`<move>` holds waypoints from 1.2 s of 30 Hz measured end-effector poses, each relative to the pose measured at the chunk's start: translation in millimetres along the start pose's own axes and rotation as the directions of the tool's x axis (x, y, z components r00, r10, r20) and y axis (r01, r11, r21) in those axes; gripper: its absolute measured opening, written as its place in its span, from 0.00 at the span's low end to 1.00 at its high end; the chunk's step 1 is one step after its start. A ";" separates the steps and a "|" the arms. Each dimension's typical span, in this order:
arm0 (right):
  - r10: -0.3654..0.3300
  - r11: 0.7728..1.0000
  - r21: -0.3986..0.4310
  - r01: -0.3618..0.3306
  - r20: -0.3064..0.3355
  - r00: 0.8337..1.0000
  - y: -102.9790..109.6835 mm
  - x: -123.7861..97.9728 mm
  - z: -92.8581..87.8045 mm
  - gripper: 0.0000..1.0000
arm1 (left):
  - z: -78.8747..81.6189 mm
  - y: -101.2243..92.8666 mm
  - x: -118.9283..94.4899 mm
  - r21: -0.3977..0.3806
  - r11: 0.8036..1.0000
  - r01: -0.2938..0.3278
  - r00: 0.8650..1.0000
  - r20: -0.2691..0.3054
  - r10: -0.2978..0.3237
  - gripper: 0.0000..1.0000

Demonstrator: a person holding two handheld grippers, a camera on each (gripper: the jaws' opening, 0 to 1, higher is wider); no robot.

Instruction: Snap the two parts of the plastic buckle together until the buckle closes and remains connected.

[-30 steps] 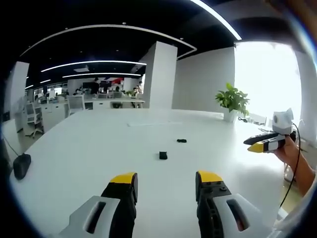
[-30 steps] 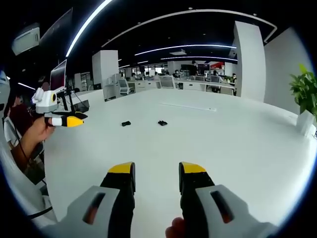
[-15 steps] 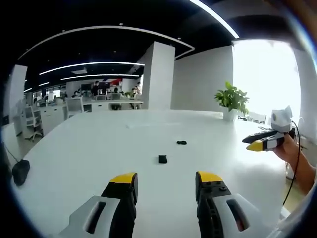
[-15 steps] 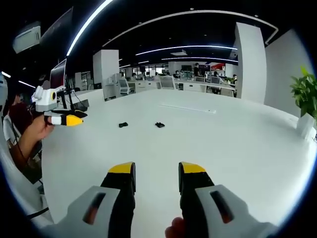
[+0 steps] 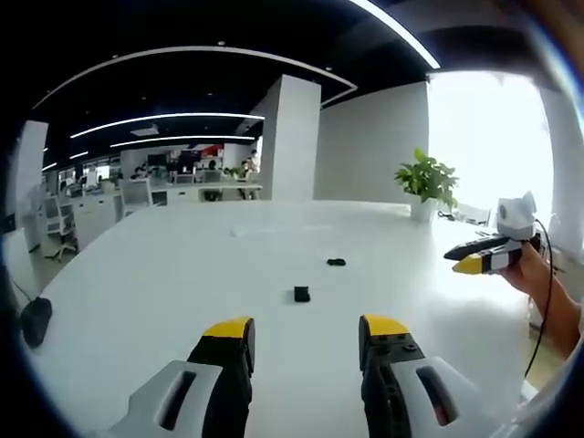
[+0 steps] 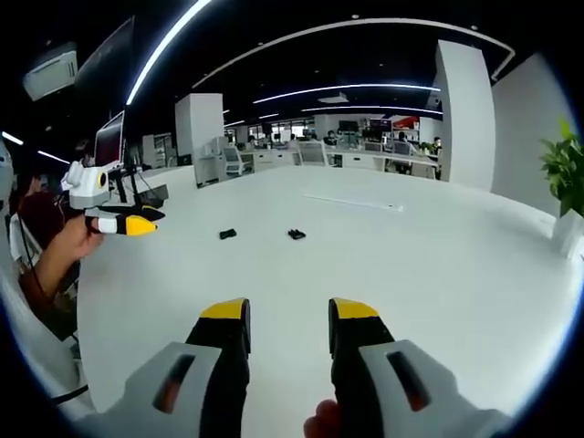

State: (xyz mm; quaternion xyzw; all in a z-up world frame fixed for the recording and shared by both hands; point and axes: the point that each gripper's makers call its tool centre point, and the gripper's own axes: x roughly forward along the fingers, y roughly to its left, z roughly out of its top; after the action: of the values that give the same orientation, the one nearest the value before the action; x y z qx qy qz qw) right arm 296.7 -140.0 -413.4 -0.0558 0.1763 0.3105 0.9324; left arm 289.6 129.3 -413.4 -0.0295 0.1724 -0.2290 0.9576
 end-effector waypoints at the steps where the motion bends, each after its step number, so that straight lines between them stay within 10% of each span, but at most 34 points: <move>1: 0.004 1.000 -0.001 -0.004 -0.001 1.000 0.2 1.0 0.2 0.34 | 0.6 -0.4 1.1 0.002 1.000 0.002 1.000 -0.001 -0.002 0.46; 36: 0.029 0.999 -0.027 -0.029 -0.005 1.000 -6.2 14.5 10.9 0.34 | 3.6 -3.6 21.5 0.044 0.998 0.035 0.999 -0.034 -0.033 0.44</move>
State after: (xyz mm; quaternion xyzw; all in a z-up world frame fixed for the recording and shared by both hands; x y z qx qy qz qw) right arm 314.4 -134.5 -408.5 -0.0665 0.1750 0.3263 0.9265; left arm 307.3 116.3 -416.3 -0.0074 0.1828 -0.2494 0.9510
